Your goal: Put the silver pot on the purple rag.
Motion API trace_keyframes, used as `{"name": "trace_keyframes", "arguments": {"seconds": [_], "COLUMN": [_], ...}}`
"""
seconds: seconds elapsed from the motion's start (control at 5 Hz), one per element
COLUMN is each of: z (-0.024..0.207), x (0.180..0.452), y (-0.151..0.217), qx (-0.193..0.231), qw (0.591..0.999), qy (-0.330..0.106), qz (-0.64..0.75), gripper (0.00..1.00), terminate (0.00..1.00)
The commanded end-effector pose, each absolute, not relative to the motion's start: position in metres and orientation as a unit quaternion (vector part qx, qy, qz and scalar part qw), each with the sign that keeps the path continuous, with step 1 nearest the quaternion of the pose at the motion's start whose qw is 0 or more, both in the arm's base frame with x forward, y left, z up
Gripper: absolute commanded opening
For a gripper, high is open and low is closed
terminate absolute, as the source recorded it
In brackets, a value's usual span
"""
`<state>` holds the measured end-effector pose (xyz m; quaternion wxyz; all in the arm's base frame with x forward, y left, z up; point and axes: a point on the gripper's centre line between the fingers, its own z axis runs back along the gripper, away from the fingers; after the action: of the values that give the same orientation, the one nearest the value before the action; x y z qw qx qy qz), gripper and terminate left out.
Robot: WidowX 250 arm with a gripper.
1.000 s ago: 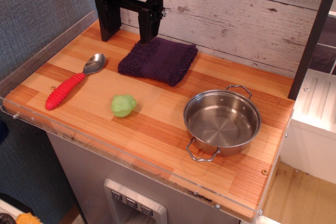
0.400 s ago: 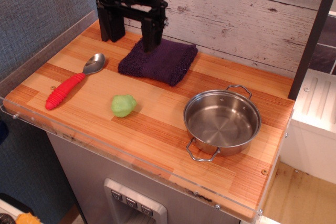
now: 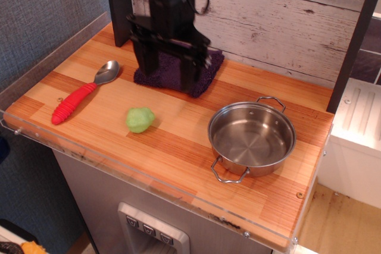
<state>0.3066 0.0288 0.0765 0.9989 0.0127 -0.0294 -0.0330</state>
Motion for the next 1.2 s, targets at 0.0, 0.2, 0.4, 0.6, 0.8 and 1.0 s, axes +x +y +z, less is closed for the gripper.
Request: {"name": "trace_keyframes", "arguments": {"seconds": [0.0, 0.2, 0.4, 0.6, 0.8, 1.0], "z": [0.052, 0.05, 0.066, 0.075, 0.061, 0.04], "x": [0.299, 0.294, 0.29, 0.289, 0.293, 0.298], "y": [0.013, 0.002, -0.004, -0.008, -0.018, -0.023], "qx": [0.016, 0.01, 0.007, 0.003, 0.001, 0.003], "qw": [0.999, 0.999, 0.997, 0.996, 0.996, 0.997], "qy": [-0.036, -0.039, -0.067, -0.083, -0.071, -0.056], "qz": [-0.027, -0.034, -0.029, -0.035, -0.05, -0.061], "gripper": [1.0, 1.0, 1.0, 1.0, 1.0, 1.0], "terminate": [0.0, 0.0, 0.0, 0.0, 0.0, 0.0]}}
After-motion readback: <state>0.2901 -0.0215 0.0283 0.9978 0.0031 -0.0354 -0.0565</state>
